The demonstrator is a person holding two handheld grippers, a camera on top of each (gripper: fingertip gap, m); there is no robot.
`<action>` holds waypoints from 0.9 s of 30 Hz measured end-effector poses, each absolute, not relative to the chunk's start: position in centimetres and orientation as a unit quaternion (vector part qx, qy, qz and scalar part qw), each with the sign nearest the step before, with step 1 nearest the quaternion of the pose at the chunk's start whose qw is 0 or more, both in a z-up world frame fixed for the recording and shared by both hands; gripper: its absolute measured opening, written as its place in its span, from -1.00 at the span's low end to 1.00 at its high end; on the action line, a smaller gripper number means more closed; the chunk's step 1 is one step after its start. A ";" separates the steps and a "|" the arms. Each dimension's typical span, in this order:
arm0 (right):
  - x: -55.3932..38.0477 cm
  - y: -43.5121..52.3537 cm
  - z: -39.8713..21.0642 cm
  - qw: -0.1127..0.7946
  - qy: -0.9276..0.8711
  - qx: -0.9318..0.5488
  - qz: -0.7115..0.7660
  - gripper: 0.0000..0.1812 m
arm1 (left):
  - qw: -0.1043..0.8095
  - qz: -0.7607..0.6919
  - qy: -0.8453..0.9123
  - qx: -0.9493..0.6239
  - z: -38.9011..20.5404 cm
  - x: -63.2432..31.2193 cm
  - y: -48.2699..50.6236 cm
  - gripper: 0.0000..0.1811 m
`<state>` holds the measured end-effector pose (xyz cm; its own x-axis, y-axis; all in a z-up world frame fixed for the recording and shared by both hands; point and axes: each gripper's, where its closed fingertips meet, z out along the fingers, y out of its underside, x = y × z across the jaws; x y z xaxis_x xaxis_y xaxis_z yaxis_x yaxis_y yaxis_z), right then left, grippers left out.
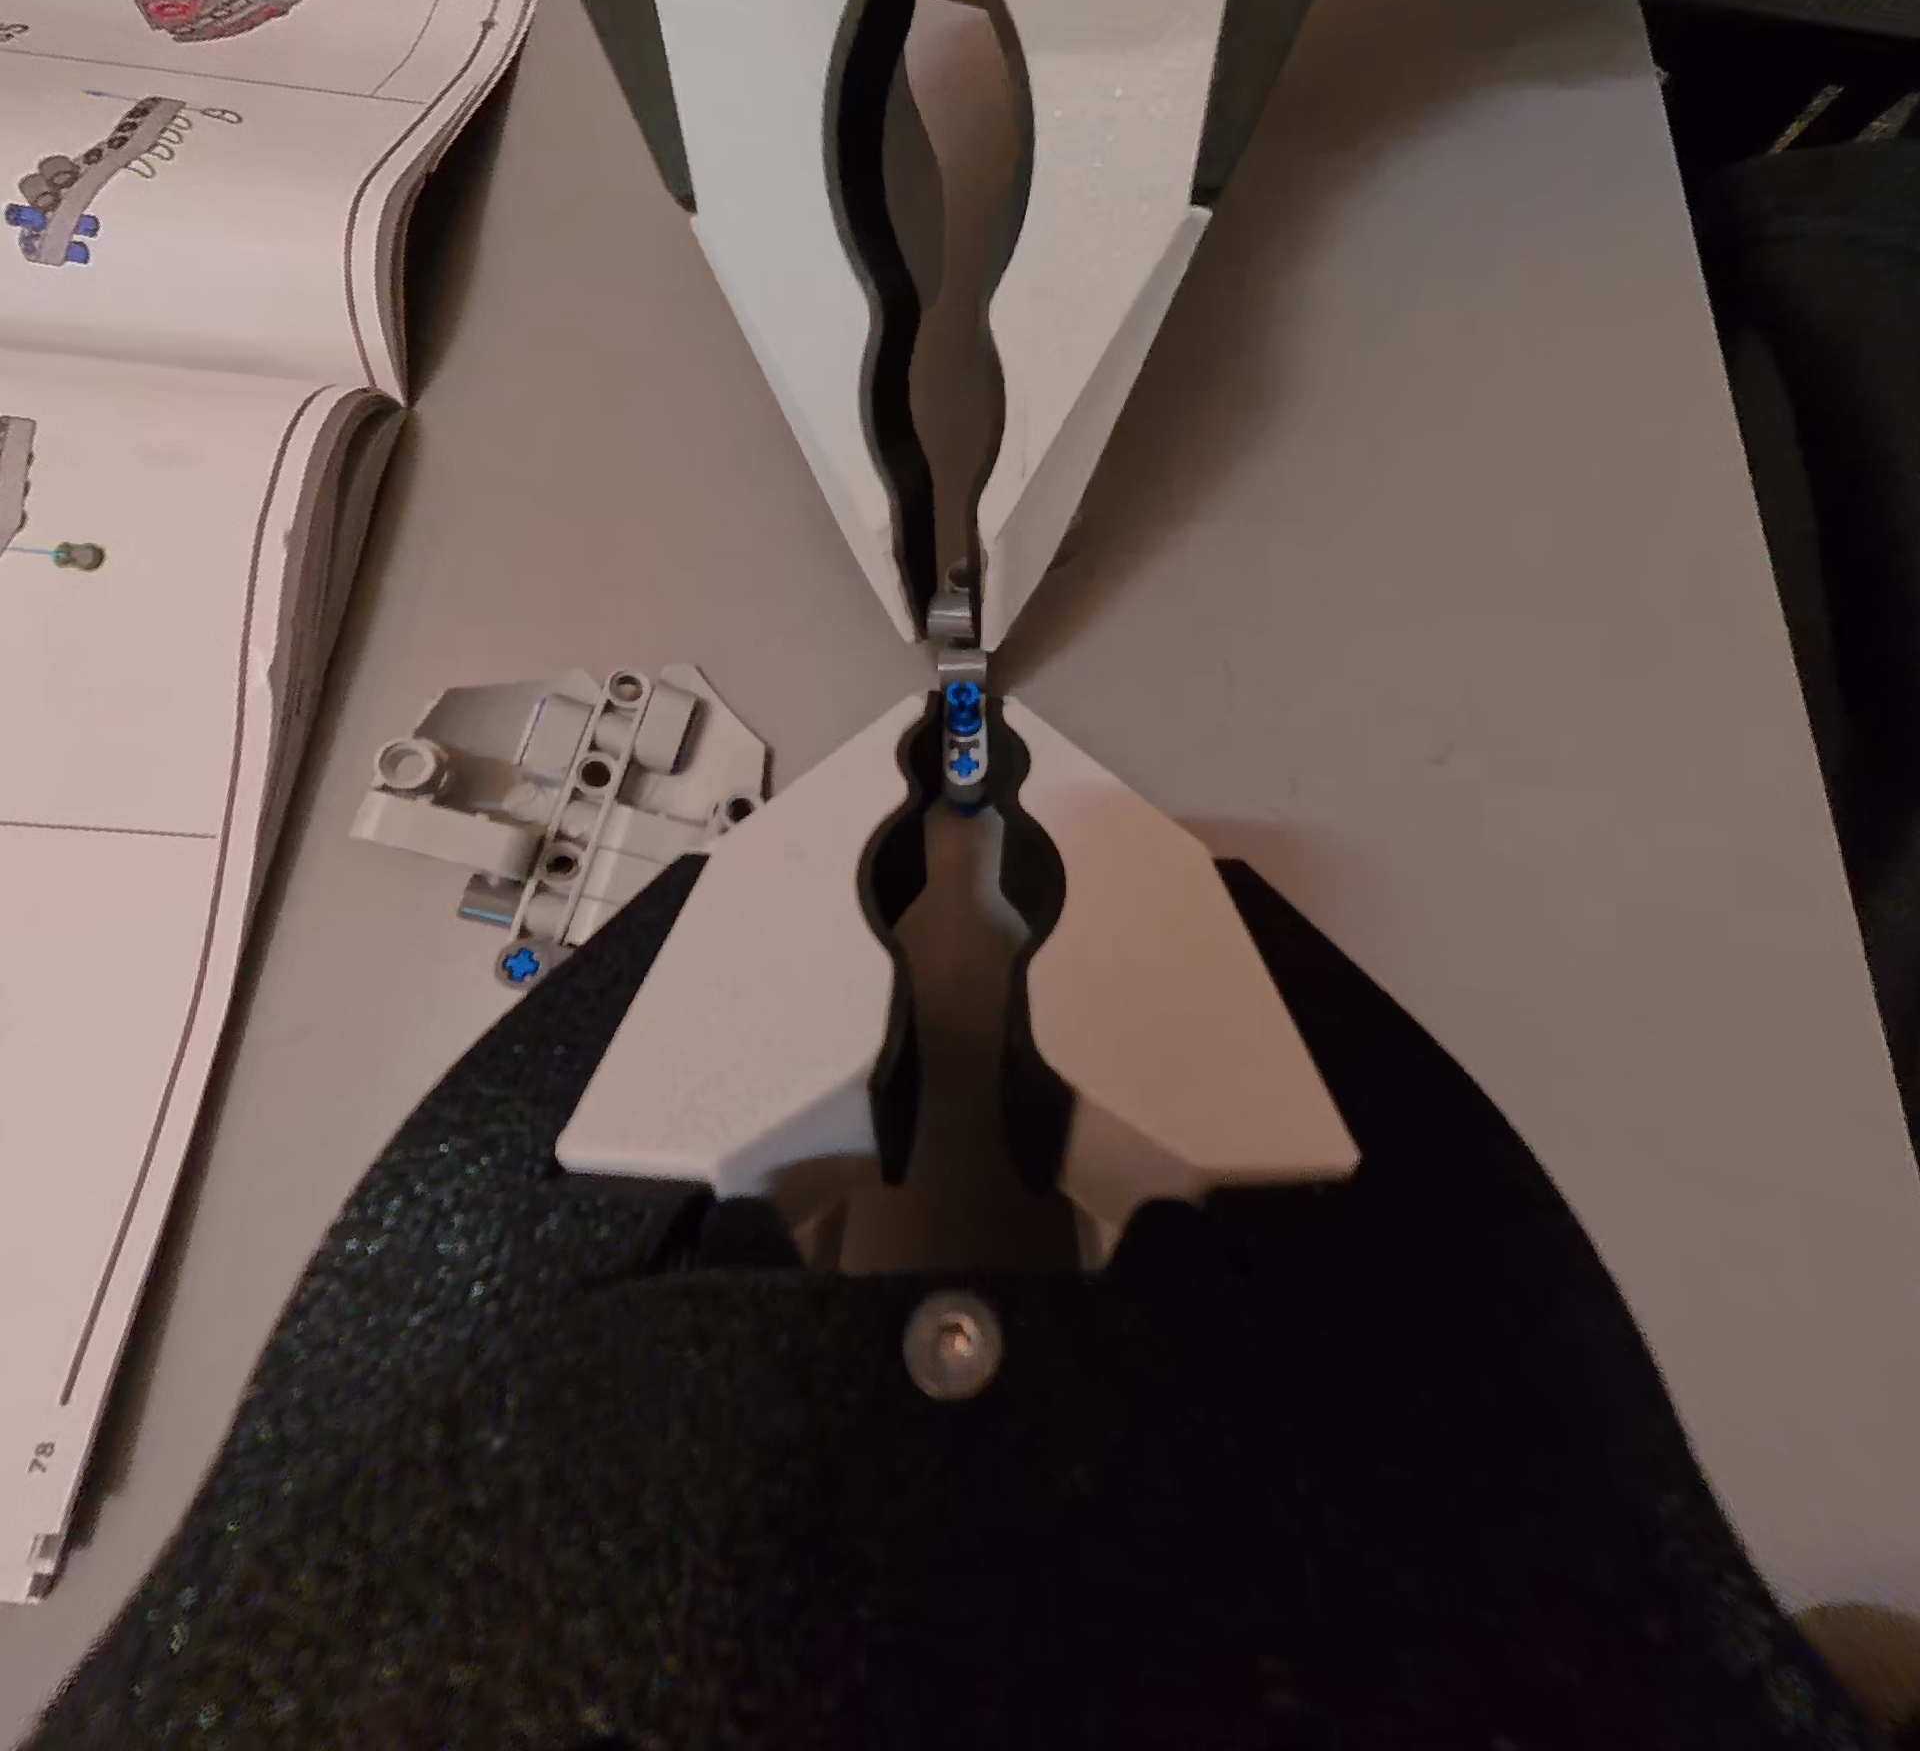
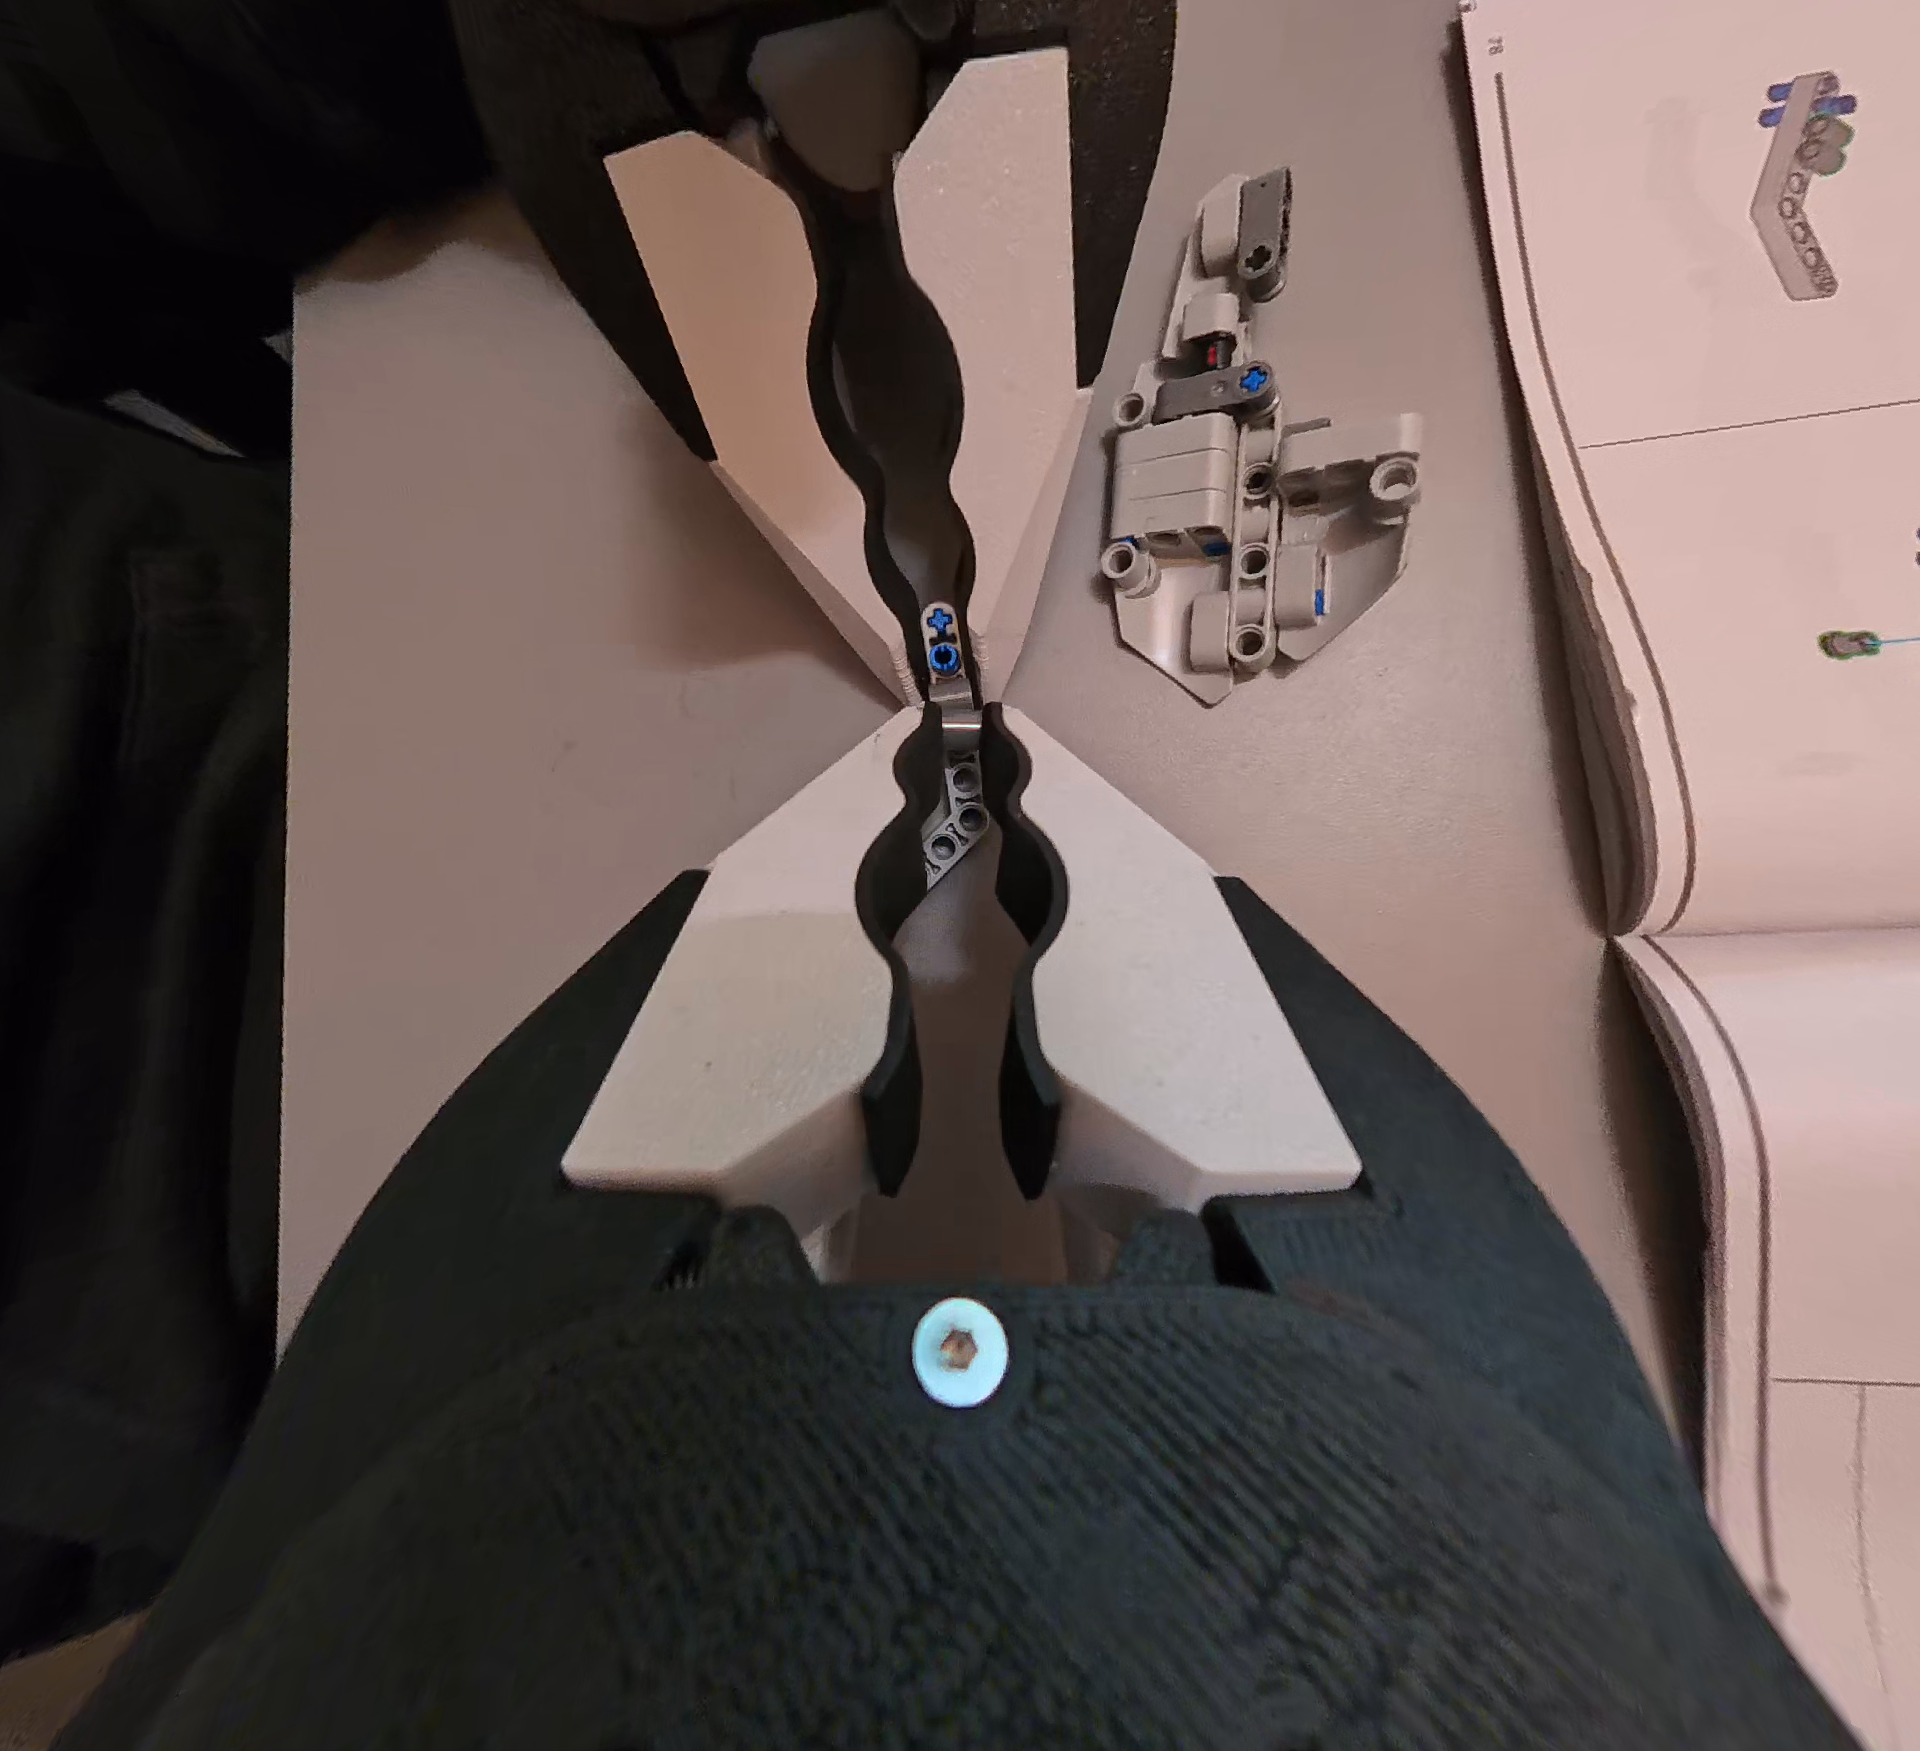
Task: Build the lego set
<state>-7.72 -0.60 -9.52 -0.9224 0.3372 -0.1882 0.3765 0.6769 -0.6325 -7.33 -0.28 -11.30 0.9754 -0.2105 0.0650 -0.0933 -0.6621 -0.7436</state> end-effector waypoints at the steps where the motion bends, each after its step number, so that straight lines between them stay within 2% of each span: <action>1: -7.6 -0.6 -9.5 0.030 0.911 0.197 -0.360 -0.92 | 0.402 -0.072 0.085 -0.909 -11.3 -7.3 -0.3 -0.95; 11: -7.4 -0.2 -9.6 0.015 0.892 0.203 -0.404 -0.93 | 0.402 -0.081 0.083 -0.909 -11.3 -7.3 -0.3 -0.95; 24: -7.4 -0.6 -10.3 0.020 0.940 0.169 -0.297 -0.92 | 0.401 -0.079 0.083 -0.909 -11.3 -7.3 -0.4 -0.95; 27: -7.4 -0.7 -10.3 0.027 0.929 0.184 -0.320 -0.92 | 0.401 -0.079 0.083 -0.909 -11.3 -7.3 -0.4 -0.95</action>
<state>-7.39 -0.66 -10.28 -0.9307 0.3251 -0.1676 0.3594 0.7274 -0.5846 -7.31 -0.42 -11.30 0.9737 -0.2147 0.0767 -0.0879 -0.6640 -0.7426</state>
